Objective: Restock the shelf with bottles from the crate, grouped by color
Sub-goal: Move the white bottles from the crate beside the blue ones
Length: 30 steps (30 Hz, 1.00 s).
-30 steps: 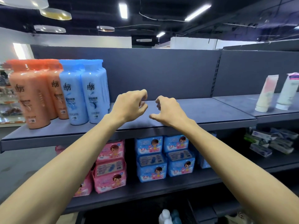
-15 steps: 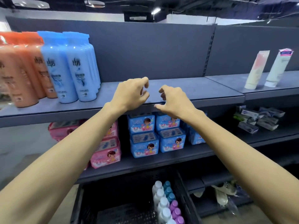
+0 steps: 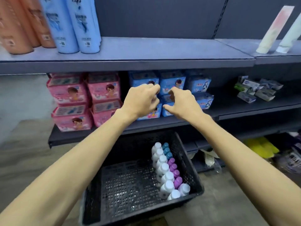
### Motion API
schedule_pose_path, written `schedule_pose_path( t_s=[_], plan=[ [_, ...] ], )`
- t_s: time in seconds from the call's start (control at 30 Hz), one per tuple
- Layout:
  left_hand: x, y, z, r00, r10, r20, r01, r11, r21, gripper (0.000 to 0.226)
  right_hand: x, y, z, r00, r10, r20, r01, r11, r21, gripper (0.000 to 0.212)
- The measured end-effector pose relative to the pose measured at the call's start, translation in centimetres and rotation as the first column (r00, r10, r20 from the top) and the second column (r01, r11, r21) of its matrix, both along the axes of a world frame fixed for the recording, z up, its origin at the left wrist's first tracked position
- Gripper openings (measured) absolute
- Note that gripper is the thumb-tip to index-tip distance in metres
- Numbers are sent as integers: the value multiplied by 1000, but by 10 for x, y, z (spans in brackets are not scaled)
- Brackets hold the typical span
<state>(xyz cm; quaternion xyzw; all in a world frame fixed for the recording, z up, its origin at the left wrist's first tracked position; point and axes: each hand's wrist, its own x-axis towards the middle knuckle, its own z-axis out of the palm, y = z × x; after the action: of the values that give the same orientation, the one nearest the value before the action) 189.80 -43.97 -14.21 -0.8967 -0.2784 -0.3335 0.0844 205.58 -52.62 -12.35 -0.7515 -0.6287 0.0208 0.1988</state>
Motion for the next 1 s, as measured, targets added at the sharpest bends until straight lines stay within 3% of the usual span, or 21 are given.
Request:
schedule_pose_path(
  t_s=[0.27,0.53,0.67,0.83,1.0],
  plan=[
    [11,-51,-104,996,84,-41,-93,941,-325,17,0,-16,-85,995,-29,-99,5,974,-228,54],
    [24,-114,-226,940,314,-132,-319,676,-664,9,21,-47,-198,984,-64,-169,-25,878,-478,41],
    [32,-139,-259,909,360,-208,-392,573,-720,7,33,-56,-244,989,13,-145,-100,784,-612,34],
    [35,-157,-286,882,373,-287,-451,494,-743,8,41,-67,-289,979,153,-133,-200,620,-758,40],
    [34,-164,-298,844,443,-301,-485,394,-781,3,39,-76,-307,956,289,-55,-230,616,-754,35]
  ],
)
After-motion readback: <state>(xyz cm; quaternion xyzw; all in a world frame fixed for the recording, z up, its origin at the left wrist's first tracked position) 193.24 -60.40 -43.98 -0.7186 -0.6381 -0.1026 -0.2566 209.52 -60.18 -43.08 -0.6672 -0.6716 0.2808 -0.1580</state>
